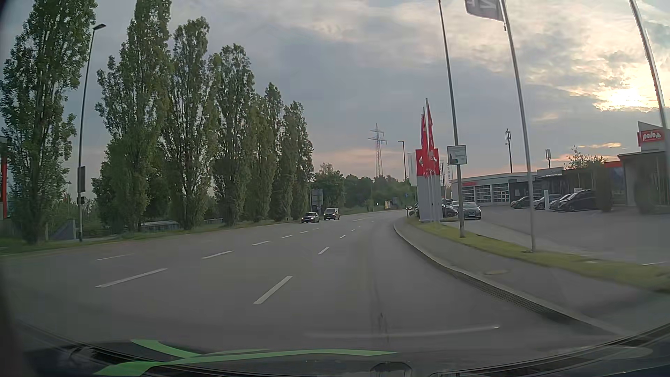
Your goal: Follow the waypoints while adhering to traffic rules and regulations
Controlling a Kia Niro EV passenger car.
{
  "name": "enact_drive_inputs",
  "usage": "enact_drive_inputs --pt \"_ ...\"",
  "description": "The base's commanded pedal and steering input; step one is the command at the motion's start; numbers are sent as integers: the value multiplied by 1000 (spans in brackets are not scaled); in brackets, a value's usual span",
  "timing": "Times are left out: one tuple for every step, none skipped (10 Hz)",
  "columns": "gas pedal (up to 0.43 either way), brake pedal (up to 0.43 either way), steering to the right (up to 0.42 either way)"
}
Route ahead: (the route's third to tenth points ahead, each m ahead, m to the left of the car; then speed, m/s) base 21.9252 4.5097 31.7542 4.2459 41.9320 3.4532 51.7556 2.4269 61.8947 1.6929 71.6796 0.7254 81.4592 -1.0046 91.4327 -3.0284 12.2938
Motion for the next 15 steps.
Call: enact_drive_inputs --pt "67 0 2" --pt "67 0 2" --pt "67 0 2" --pt "67 0 2" --pt "59 0 2" --pt "59 0 2" --pt "59 0 2" --pt "59 0 2" --pt "59 0 2" --pt "59 0 2" --pt "47 0 2" --pt "39 0 5" --pt "39 0 7" --pt "39 0 7" --pt "0 0 7"
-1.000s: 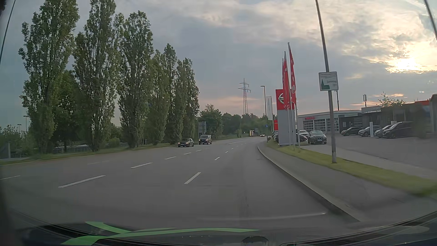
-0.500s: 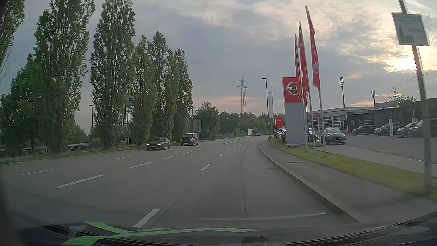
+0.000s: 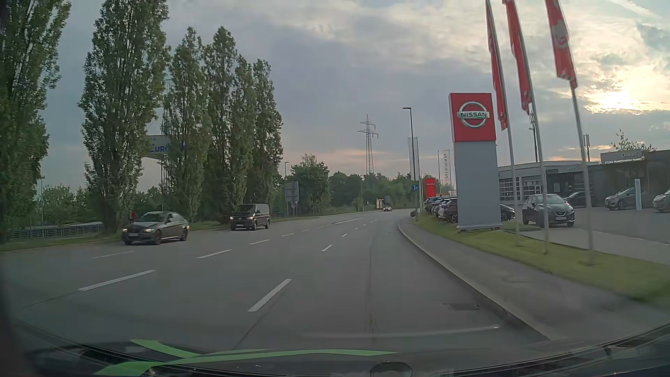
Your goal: Follow the waypoints while adhering to traffic rules and regulations
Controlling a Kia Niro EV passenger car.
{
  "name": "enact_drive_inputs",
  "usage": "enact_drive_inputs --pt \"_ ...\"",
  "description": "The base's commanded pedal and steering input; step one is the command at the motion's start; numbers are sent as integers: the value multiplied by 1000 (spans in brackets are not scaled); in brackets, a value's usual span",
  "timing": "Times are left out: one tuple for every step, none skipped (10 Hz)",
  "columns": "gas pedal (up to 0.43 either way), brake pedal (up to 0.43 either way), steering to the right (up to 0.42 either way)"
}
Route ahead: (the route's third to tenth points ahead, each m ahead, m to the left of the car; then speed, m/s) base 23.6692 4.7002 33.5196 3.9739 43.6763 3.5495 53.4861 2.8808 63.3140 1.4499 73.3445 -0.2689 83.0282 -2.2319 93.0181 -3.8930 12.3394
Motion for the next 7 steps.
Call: enact_drive_inputs --pt "0 0 8" --pt "0 0 8" --pt "0 0 8" --pt "0 0 8" --pt "0 0 9" --pt "0 0 11" --pt "0 0 11"
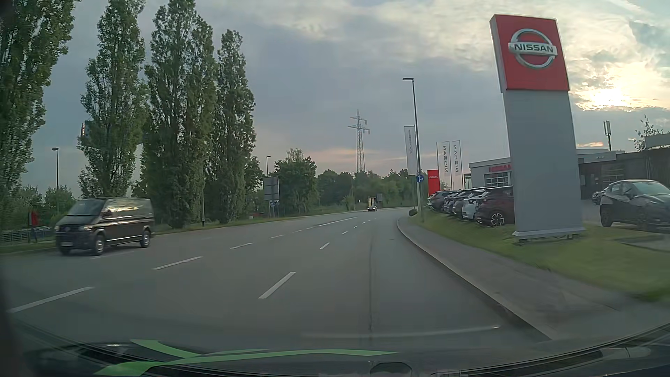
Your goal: Follow the waypoints while adhering to traffic rules and regulations
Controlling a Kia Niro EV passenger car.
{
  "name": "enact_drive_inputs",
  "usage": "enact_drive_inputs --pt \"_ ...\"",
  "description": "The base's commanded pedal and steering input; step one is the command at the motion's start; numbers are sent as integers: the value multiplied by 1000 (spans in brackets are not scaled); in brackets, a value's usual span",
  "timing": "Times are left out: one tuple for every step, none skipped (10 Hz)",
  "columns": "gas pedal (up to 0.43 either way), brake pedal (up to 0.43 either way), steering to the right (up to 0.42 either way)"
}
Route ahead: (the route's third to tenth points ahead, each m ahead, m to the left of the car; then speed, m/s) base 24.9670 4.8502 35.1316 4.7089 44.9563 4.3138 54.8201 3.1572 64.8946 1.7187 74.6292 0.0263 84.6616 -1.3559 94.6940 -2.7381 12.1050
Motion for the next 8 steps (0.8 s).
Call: enact_drive_inputs --pt "0 0 11" --pt "0 0 11" --pt "0 0 12" --pt "0 0 10" --pt "8 0 10" --pt "8 0 10" --pt "8 0 7" --pt "8 0 5"
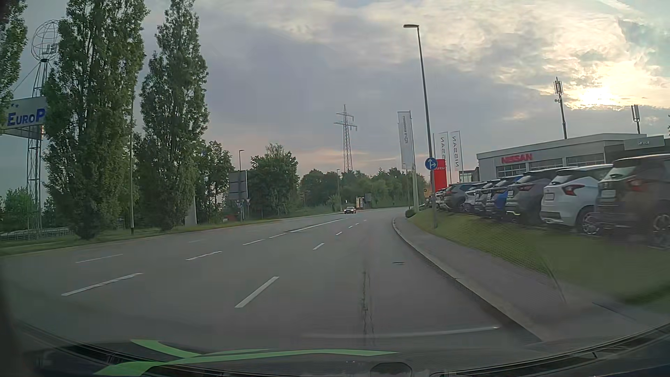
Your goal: Follow the waypoints while adhering to traffic rules and regulations
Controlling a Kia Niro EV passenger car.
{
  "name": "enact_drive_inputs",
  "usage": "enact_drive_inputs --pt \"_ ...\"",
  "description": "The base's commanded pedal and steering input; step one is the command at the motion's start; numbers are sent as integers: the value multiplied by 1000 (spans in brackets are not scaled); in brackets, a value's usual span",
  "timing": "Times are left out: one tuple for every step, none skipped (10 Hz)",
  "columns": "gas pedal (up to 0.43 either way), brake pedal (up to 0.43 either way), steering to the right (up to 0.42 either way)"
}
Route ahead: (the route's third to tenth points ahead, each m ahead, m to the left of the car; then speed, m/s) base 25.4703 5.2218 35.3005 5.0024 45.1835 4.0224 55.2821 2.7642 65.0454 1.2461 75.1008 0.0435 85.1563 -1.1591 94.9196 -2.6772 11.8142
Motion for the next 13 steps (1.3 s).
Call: enact_drive_inputs --pt "28 0 3" --pt "47 0 1" --pt "47 0 0" --pt "47 0 0" --pt "47 0 0" --pt "47 0 3" --pt "47 0 8" --pt "39 0 8" --pt "39 0 8" --pt "39 0 8" --pt "39 0 7" --pt "39 0 4" --pt "28 0 1"
